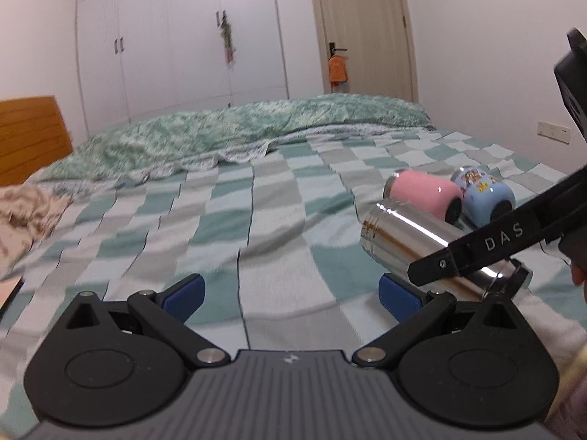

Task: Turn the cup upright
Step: 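Lift the silver bottle with the right gripper and carry it toward the left gripper, then grasp the silver bottle with the left gripper while the right gripper releases it, then lower the silver bottle upright onto the blanket and open the left gripper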

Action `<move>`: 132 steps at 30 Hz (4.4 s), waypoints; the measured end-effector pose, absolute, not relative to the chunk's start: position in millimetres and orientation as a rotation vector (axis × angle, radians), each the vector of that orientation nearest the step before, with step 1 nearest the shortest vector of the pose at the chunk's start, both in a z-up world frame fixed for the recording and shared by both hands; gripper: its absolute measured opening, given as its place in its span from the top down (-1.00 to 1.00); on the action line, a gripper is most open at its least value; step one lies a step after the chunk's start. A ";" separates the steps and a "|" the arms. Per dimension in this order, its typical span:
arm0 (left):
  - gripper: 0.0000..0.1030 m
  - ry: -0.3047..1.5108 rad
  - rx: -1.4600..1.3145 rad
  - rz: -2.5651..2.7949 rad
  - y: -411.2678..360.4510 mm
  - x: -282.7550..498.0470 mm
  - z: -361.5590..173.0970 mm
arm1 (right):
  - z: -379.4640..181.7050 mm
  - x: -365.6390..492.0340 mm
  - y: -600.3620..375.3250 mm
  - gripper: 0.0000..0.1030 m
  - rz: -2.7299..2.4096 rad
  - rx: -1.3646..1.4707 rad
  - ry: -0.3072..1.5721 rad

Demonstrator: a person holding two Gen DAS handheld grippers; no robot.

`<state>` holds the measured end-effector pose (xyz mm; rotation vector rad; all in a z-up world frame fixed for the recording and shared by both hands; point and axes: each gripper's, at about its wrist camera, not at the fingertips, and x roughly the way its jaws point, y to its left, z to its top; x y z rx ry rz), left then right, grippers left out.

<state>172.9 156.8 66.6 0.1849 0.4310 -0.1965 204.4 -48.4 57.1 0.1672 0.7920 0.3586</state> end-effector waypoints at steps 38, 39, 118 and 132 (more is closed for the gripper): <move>-1.00 0.501 0.166 -0.080 90.4 111.0 85.6 | 67.5 159.2 -169.8 -1.00 0.442 0.037 0.574; -1.00 0.511 0.166 -0.082 83.5 114.5 85.8 | 67.0 159.5 -175.8 -1.00 0.447 0.011 0.567; -0.22 0.200 -0.031 0.173 63.0 183.6 31.3 | 34.4 150.4 -178.1 -1.00 0.425 -0.049 0.379; -0.92 0.157 0.050 0.158 50.9 167.9 30.0 | 39.0 134.2 -181.5 -1.00 0.412 -0.041 0.347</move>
